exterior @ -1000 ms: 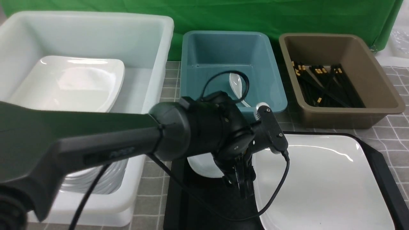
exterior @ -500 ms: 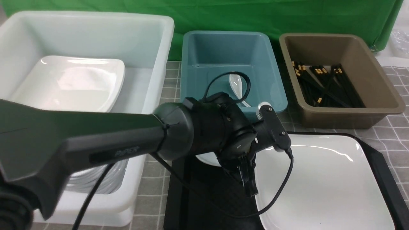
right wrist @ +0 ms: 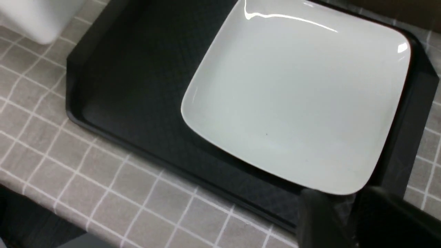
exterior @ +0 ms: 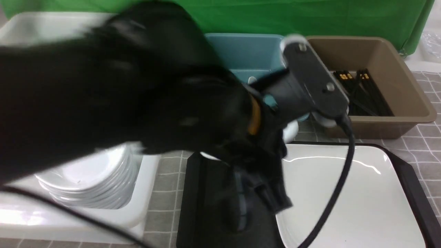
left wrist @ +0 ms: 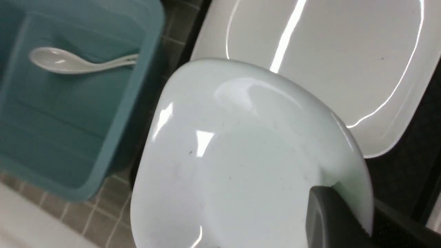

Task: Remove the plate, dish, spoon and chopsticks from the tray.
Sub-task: Use the left arm to put the small plate into the large storage box on the left

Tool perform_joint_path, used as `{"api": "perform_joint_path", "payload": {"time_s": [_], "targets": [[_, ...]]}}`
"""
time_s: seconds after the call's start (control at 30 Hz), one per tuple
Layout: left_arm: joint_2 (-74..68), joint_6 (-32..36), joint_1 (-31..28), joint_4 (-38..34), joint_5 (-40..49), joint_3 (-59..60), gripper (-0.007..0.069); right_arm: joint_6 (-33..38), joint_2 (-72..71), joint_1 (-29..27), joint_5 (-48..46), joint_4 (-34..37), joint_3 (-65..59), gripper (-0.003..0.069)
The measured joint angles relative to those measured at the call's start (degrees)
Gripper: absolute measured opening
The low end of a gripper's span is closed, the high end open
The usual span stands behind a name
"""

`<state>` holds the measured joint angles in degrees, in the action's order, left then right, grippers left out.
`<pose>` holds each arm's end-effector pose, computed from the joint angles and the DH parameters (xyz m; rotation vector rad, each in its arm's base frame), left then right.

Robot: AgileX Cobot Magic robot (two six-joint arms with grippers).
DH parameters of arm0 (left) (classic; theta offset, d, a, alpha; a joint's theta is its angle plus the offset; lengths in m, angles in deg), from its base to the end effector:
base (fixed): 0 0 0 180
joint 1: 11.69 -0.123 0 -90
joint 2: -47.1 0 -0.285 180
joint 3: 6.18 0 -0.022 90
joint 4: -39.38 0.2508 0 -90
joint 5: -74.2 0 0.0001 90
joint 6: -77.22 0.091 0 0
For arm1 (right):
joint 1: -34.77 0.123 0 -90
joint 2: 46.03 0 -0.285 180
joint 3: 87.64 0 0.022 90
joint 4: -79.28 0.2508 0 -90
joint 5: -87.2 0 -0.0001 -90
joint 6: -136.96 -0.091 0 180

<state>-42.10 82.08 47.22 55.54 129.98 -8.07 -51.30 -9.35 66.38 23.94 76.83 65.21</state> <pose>0.1728 -0.2460 0.3719 1.3752 2.0225 -0.0570 0.0523 0.0281 0.3687 -0.4530 2.1910 0.3294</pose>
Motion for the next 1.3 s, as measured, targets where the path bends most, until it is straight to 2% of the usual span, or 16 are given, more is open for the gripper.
{"api": "perform_joint_path", "payload": {"time_s": [0.17,0.33,0.6,0.83,0.9,1.03,1.1,1.17,1.2,1.23,1.3], "targets": [[9.70,-4.28,-3.63,5.84,7.19,2.13,0.0022,-0.11,0.00,0.00,3.72,0.82,0.00,0.0217],[16.88,-6.52,-11.59,9.09,10.92,10.50,0.0022,0.22,0.00,0.00,5.90,2.45,0.00,0.0217],[15.82,-6.57,-23.61,8.79,2.27,24.05,0.0022,0.33,0.00,0.00,5.86,2.45,0.00,0.0217],[12.03,-6.57,-25.73,7.49,-2.80,25.31,0.0035,0.33,0.00,0.00,3.87,2.45,0.00,0.0217],[11.48,-6.57,-25.78,7.08,-3.52,25.31,0.0066,0.33,0.00,0.00,3.12,2.45,0.00,0.0217],[10.87,-6.57,-25.78,6.47,-3.93,25.31,0.0209,0.11,0.00,0.00,1.34,2.89,0.00,0.0227],[10.87,-6.72,-25.78,6.47,-3.93,25.31,0.0299,0.06,0.00,0.00,0.40,2.89,0.00,0.0244],[11.00,-8.06,-25.78,6.04,-3.93,25.31,0.0426,0.06,0.00,0.00,-0.27,2.92,0.00,0.0268],[11.01,-8.11,-25.78,5.98,-3.87,25.31,0.0437,0.06,0.00,0.00,-0.30,2.92,0.00,0.0270],[11.65,-8.45,-25.78,4.50,-3.75,25.01,0.0514,0.06,0.00,0.00,-0.32,2.95,0.00,0.0281],[13.21,-8.57,-25.78,1.89,-3.52,23.60,0.0578,0.06,0.40,0.00,-0.32,2.95,0.00,0.0286]]}}
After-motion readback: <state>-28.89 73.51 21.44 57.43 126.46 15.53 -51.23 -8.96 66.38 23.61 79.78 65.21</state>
